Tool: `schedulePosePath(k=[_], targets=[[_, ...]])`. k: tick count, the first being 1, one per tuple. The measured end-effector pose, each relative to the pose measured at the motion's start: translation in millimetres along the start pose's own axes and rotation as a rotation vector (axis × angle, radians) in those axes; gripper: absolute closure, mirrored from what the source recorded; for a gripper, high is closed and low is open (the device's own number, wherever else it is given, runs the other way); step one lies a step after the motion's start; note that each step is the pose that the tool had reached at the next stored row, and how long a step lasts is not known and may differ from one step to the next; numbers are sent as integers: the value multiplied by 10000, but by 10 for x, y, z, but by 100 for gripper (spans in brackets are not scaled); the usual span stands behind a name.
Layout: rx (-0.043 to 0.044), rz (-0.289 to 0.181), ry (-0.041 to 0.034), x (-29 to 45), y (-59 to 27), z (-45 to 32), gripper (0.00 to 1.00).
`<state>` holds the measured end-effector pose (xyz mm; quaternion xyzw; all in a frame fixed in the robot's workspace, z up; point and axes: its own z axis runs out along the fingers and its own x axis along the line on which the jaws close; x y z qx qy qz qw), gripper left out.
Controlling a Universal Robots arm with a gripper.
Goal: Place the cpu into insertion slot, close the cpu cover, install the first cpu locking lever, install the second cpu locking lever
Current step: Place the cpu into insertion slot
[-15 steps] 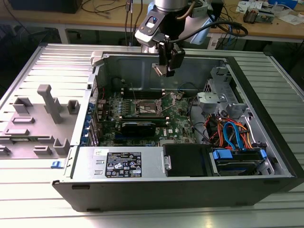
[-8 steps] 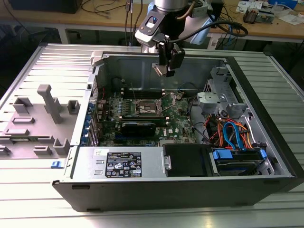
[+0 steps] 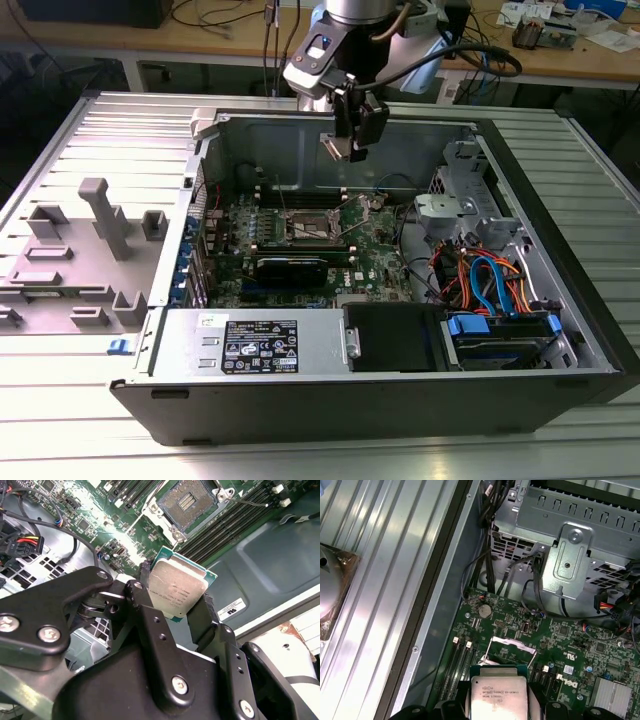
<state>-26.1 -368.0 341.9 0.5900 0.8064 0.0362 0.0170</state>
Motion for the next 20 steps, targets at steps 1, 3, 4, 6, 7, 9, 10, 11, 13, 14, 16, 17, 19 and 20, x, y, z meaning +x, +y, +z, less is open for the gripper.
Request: schedulePosePath(k=[1,3,4,6,7,9,10,11,13,14,16,17,19,20], targets=[[0,33,-2,0,0,0,46],[-2,142,-11,0,0,1,46],[-3,198,-16,0,0,1,46],[-5,334,-26,0,0,2,46],[-6,393,-31,0,0,2,46],[-7,513,-41,0,0,2,46],[-9,564,-44,0,0,3,46],[-8,589,-46,0,0,2,46],[-9,594,-47,0,0,2,46],[-9,595,-47,0,0,2,46],[-9,595,-47,0,0,2,46],[-9,596,-47,0,0,2,46],[-9,596,-47,0,0,2,46],[-8,596,-47,0,0,2,46]])
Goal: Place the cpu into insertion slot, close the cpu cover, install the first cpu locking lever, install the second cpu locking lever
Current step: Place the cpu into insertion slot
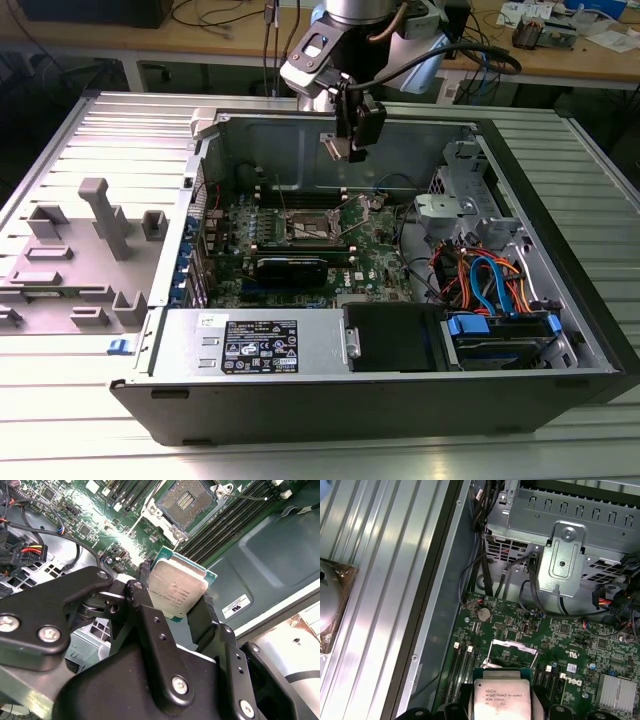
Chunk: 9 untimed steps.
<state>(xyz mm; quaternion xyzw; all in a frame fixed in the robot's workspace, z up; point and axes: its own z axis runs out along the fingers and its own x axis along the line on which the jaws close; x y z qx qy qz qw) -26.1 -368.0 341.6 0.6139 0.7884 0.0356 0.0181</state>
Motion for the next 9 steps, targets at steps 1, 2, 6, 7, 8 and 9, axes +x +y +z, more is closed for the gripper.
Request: schedulePosePath(k=[1,2,6,7,8,9], targets=[[0,0,0,0,0,0,46],[0,1,0,0,0,0,46],[-1,47,-4,0,-1,0,46],[-2,100,-8,0,-1,1,46],[-4,211,-15,0,-1,3,46],[-5,284,-22,0,-1,3,46]])
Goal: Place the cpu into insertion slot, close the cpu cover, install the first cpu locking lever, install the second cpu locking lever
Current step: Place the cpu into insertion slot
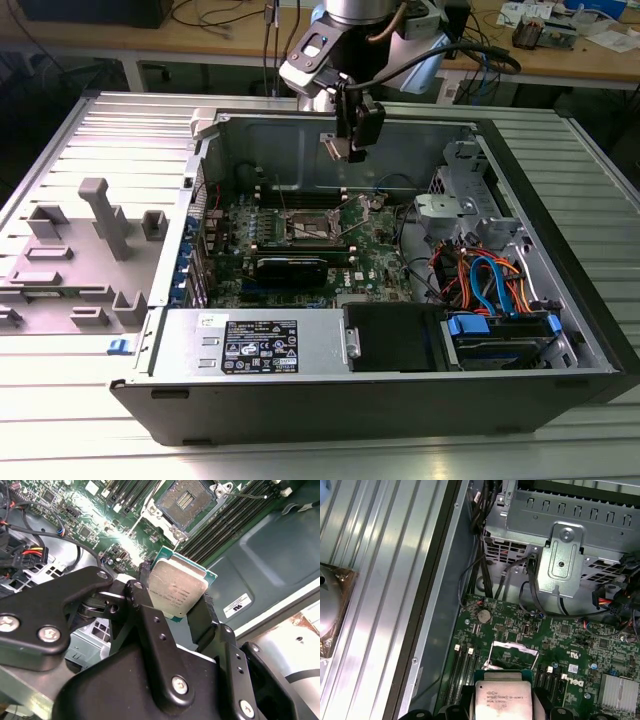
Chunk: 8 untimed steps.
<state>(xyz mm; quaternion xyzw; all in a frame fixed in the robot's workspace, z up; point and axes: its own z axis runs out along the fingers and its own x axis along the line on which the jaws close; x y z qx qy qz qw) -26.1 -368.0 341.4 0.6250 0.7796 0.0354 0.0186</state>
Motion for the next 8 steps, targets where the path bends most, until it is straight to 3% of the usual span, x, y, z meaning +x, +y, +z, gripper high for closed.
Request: schedulePosePath(k=[8], targets=[[-1,103,-8,0,0,0,46]])
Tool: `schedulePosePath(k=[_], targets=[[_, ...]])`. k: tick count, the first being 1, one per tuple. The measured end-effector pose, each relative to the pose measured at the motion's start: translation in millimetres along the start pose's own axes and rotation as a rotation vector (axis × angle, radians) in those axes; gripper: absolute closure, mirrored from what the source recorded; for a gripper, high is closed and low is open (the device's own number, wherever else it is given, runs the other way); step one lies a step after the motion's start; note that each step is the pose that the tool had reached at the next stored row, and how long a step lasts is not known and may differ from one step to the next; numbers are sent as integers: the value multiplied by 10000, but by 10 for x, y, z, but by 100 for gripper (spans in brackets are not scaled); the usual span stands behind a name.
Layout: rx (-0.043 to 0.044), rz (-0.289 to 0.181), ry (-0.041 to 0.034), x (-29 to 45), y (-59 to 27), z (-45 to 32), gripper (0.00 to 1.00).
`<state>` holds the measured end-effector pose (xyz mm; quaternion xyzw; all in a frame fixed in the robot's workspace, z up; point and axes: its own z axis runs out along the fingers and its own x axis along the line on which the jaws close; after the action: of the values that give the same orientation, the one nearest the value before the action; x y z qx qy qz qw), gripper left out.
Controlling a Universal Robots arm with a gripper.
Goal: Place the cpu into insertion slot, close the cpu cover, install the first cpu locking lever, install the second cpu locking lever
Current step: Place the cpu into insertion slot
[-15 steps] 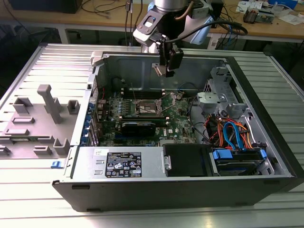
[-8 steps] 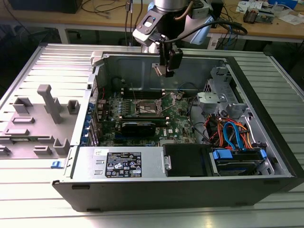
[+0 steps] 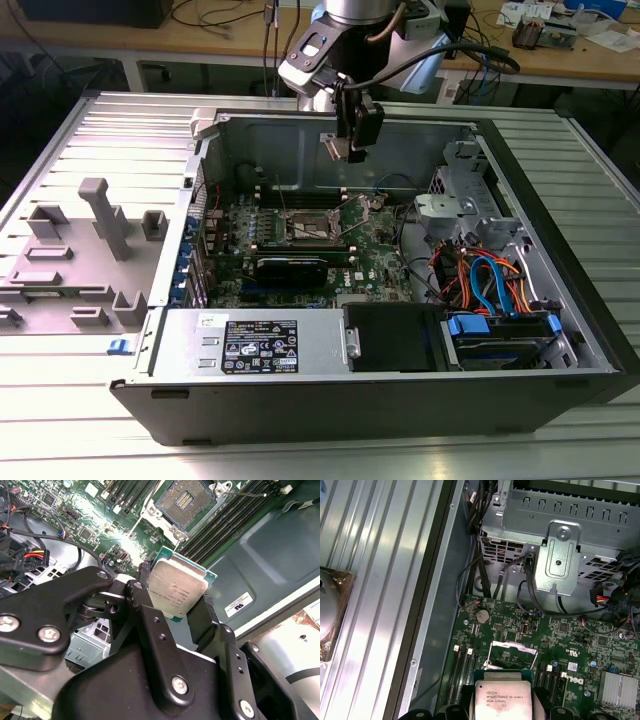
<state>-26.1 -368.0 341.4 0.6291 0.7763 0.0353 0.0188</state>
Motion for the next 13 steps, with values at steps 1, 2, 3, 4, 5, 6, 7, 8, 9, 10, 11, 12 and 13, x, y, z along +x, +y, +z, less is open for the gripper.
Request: schedulePosePath(k=[1,2,3,4,5,6,7,8,9,10,11,12,13], targets=[[0,1,0,0,0,0,46],[0,1,0,0,0,0,46],[0,1,0,0,0,0,46],[-1,1,0,0,0,0,46],[0,1,0,0,0,0,46],[0,2,0,0,0,0,46],[0,2,0,0,0,0,46],[0,2,0,0,0,0,46],[0,36,-4,-1,0,0,46],[-2,94,-7,0,0,2,46],[-4,173,-12,0,0,5,46],[-5,326,-26,-1,-1,9,46],[-6,440,-34,-1,-1,13,46]])
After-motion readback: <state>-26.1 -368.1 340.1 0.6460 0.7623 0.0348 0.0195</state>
